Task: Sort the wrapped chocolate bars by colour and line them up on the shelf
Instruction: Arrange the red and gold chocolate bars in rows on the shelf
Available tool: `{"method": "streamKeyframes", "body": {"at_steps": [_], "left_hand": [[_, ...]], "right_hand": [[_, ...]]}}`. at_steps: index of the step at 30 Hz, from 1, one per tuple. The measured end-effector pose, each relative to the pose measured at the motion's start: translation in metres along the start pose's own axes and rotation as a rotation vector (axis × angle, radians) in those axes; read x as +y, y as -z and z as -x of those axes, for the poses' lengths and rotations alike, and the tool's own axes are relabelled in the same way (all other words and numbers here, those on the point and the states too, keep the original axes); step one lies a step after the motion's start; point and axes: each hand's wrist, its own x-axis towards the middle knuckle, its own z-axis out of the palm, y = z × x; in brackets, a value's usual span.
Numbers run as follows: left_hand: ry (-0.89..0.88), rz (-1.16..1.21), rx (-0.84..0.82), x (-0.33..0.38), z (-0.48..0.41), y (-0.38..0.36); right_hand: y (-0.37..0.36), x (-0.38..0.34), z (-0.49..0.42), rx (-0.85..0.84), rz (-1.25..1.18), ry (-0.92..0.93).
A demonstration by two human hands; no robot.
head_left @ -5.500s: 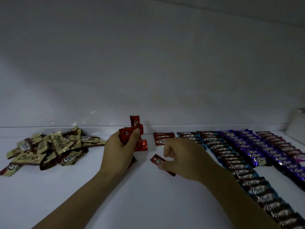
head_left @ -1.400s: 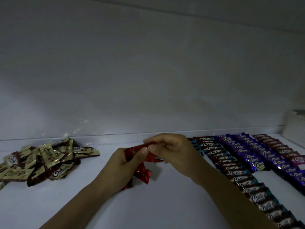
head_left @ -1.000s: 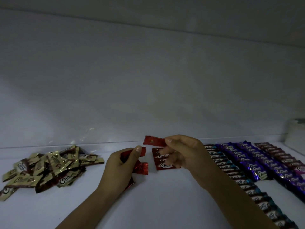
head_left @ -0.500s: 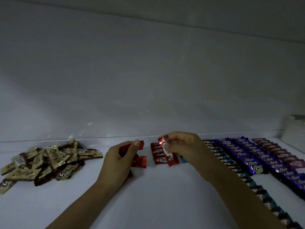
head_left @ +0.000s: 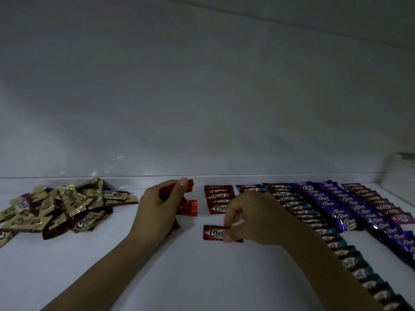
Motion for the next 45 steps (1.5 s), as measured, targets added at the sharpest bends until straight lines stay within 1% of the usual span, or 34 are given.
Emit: {"method": "streamKeyframes", "body": {"at_steps": [2, 4, 6, 10, 14, 20, 26, 31, 32, 33, 35, 36, 37, 39, 40, 42, 45], "left_hand": [[0.003, -0.006, 0.001, 0.000, 0.000, 0.000], [-0.001, -0.019, 0.007, 0.001, 0.000, 0.000], [-0.003, -0.027, 0.011, 0.001, 0.000, 0.000], [0.004, -0.020, 0.015, 0.003, 0.001, -0.001], [0.005, -0.019, 0.012, 0.004, 0.002, 0.000], [0.001, -0.022, 0.004, 0.005, 0.002, -0.001], [0.016, -0.025, 0.020, 0.005, 0.002, -0.001], [0.008, 0.011, -0.005, 0.005, 0.003, -0.002], [0.011, 0.022, -0.029, 0.005, 0.003, -0.002], [0.017, 0.033, -0.068, 0.006, 0.003, -0.001], [0.026, 0.027, -0.174, 0.008, 0.004, -0.001], [0.022, -0.003, -0.217, 0.007, 0.004, 0.000], [0.020, -0.042, -0.248, 0.007, 0.004, 0.000], [0.036, -0.094, -0.277, 0.006, 0.002, 0.003], [0.048, -0.105, -0.287, 0.006, 0.000, 0.005], [0.057, -0.128, -0.322, 0.006, -0.001, 0.007], [0.071, -0.161, -0.346, 0.006, -0.002, 0.005]], "right_hand": [[-0.002, 0.004, -0.002, 0.110, 0.045, -0.018], [-0.003, 0.009, -0.005, 0.213, 0.155, -0.046], [-0.006, 0.014, -0.007, 0.260, 0.203, -0.061], [-0.010, 0.016, -0.011, 0.311, 0.215, -0.060], [-0.012, 0.018, -0.012, 0.313, 0.188, -0.050], [-0.014, 0.015, -0.011, 0.322, 0.061, -0.034], [-0.015, 0.015, -0.012, 0.326, 0.043, -0.048], [-0.015, 0.015, -0.012, 0.299, 0.069, -0.060], [-0.015, 0.014, -0.012, 0.307, 0.033, -0.056], [-0.013, 0.012, -0.013, 0.326, -0.084, -0.051], [-0.010, 0.005, -0.015, 0.344, -0.456, -0.001], [-0.009, 0.000, -0.015, 0.335, -0.605, 0.055], [-0.009, -0.003, -0.015, 0.324, -0.683, 0.108], [-0.014, -0.010, -0.015, 0.306, -0.733, 0.175], [-0.016, -0.012, -0.015, 0.320, -0.730, 0.179], [-0.020, -0.014, -0.016, 0.356, -0.736, 0.166], [-0.020, -0.014, -0.018, 0.364, -0.790, 0.132]]}}
